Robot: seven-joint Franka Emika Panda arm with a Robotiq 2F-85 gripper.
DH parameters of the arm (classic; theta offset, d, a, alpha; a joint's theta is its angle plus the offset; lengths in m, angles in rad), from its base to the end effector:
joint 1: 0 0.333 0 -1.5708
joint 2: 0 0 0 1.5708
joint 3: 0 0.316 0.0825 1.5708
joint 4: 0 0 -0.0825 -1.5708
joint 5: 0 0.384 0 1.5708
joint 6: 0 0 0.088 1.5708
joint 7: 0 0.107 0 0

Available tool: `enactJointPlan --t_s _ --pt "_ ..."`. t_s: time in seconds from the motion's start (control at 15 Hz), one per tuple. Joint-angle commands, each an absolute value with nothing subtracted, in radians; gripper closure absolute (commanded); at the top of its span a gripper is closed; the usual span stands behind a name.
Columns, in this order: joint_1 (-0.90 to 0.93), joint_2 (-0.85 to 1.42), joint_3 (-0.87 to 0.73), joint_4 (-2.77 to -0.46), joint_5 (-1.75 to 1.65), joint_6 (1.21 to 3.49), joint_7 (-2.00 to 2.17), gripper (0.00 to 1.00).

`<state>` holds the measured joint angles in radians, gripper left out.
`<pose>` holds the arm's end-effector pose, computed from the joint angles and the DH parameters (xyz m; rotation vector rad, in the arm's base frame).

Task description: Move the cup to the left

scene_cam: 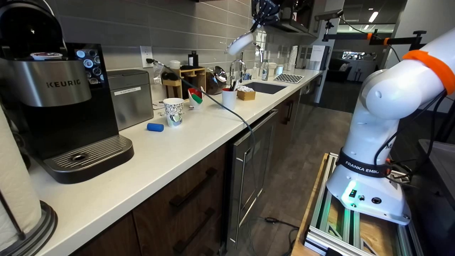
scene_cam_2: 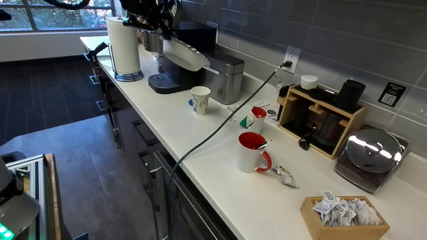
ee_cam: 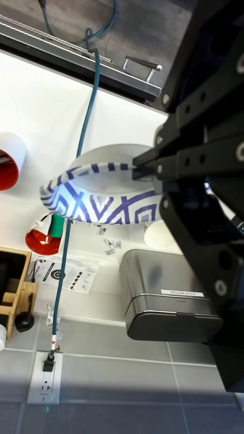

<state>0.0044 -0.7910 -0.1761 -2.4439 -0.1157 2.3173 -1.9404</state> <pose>0.3531 -0.0823 0.6293 1.5552 2.0159 0.4612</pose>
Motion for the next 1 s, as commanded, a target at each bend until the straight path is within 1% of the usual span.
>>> enactJointPlan --t_s 0.0,0.2,0.47,0.67,0.93 --pt "0.033 -0.749 -0.136 -2.511 -0.171 2.359 -1.926 1.00" --pt "0.061 -0.694 -0.086 -2.585 -0.205 2.400 -1.919 1.00" --pt "0.078 -0.586 -0.050 -2.669 -0.222 2.632 -1.871 1.00" --pt "0.042 -0.505 -0.018 -2.697 -0.260 2.784 -1.797 1.00" --pt "-0.029 -0.424 0.016 -2.713 -0.332 2.875 -1.664 1.00"
